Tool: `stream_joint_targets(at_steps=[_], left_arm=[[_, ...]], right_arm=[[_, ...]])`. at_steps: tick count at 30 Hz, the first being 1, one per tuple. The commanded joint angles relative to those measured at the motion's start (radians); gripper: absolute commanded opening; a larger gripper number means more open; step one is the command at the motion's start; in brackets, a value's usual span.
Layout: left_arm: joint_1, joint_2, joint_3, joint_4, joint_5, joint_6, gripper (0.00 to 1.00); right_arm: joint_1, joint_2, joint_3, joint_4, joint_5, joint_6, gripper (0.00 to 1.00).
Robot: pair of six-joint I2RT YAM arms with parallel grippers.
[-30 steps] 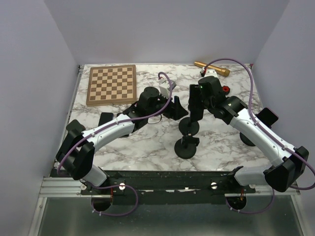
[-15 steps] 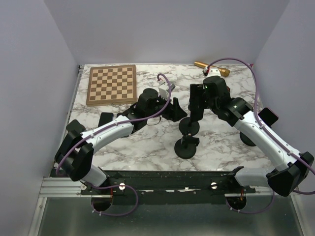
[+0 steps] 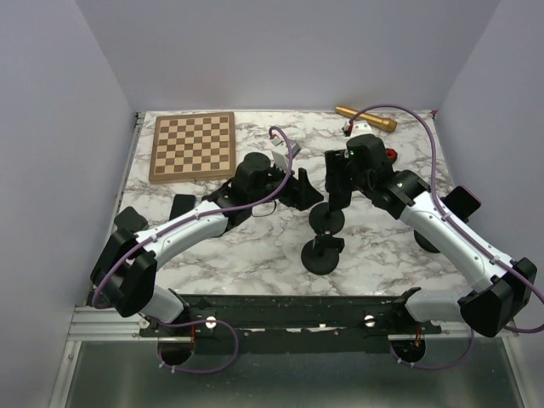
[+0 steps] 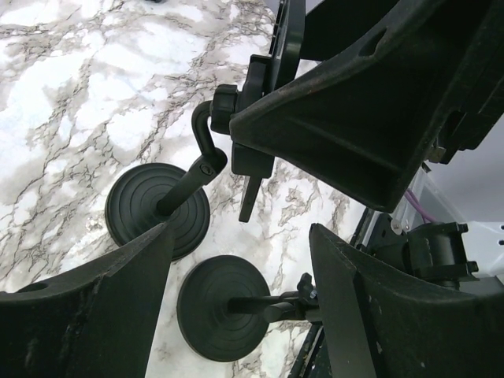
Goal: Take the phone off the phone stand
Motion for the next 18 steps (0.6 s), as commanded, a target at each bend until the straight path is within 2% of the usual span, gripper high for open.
stream_joint_targets(at_steps=[1, 15, 17, 18], left_arm=[[0.003, -0.028, -0.015, 0.013, 0.02, 0.002, 0.78], [0.003, -0.025, -0.02, 0.018, 0.022, -0.001, 0.76], [0.003, -0.022, -0.019, 0.02, 0.022, -0.001, 0.76], [0.003, -0.02, -0.017, 0.022, 0.022, -0.001, 0.76]], right_arm=[[-0.018, 0.009, -0.02, 0.036, -0.034, -0.018, 0.86], [-0.044, 0.015, -0.034, 0.094, -0.082, -0.04, 0.87], [-0.045, 0.019, -0.036, 0.097, -0.081, -0.042, 0.83], [-0.044, 0.021, -0.037, 0.098, -0.082, -0.044, 0.77]])
